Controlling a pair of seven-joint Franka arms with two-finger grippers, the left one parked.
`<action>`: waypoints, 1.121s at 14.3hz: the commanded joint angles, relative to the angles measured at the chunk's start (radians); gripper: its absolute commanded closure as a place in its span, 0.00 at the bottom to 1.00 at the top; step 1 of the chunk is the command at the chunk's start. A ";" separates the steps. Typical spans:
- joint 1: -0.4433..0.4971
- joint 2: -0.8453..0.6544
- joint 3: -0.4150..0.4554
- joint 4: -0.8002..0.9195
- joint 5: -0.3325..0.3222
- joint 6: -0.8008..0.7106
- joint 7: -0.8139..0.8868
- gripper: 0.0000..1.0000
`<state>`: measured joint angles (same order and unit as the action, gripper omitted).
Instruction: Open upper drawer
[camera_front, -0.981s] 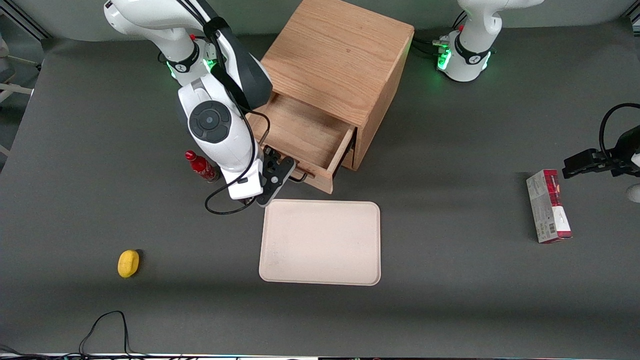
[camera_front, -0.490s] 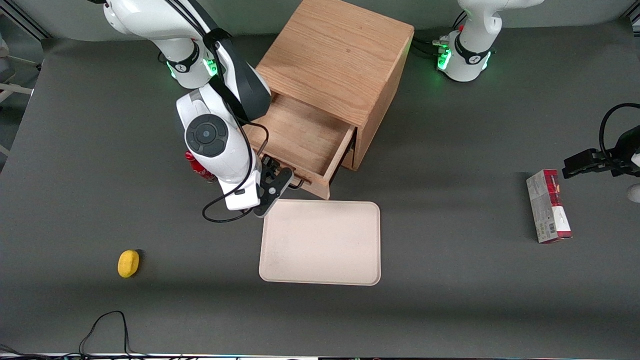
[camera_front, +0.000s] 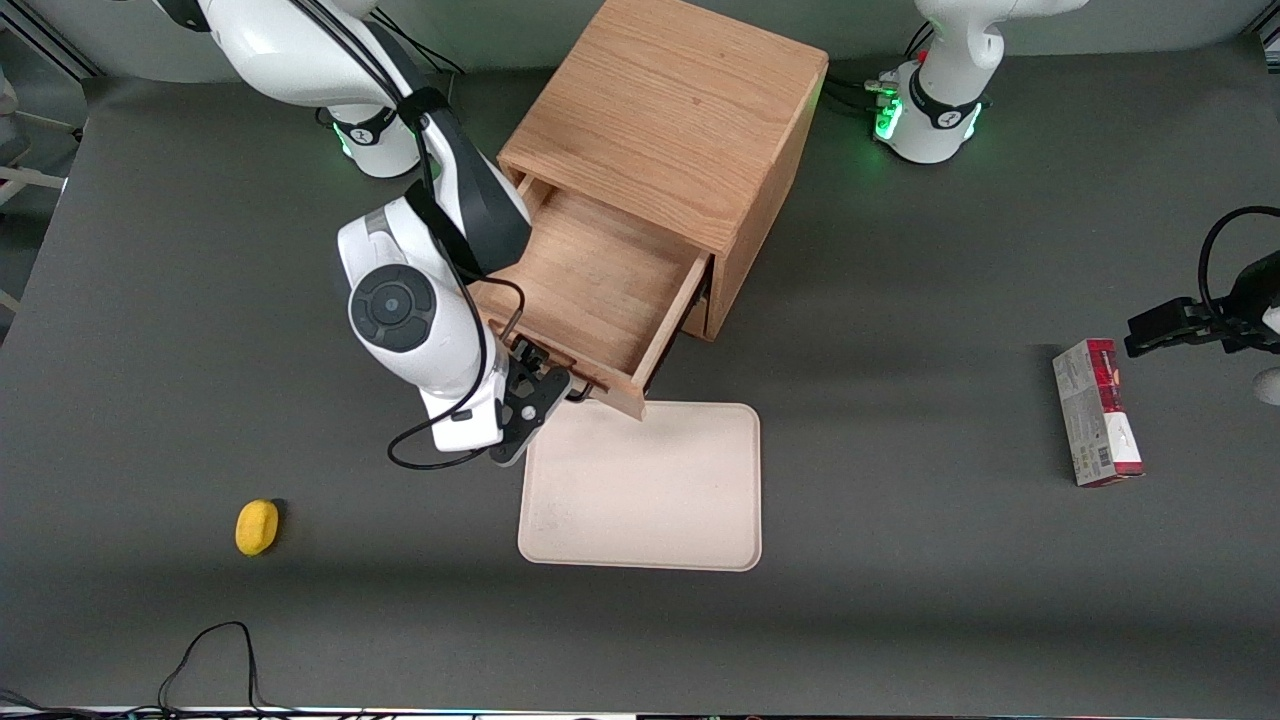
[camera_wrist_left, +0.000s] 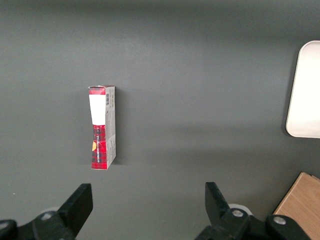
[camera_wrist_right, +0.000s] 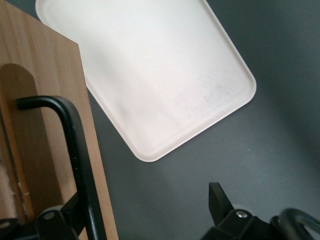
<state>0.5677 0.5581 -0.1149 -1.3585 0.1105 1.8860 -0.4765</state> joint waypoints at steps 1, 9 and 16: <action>-0.015 0.040 0.006 0.064 0.015 -0.022 -0.027 0.00; -0.046 0.065 0.006 0.099 0.015 -0.021 -0.028 0.00; -0.066 0.079 0.008 0.124 0.015 -0.019 -0.027 0.00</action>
<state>0.5157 0.6119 -0.1135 -1.2828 0.1117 1.8816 -0.4796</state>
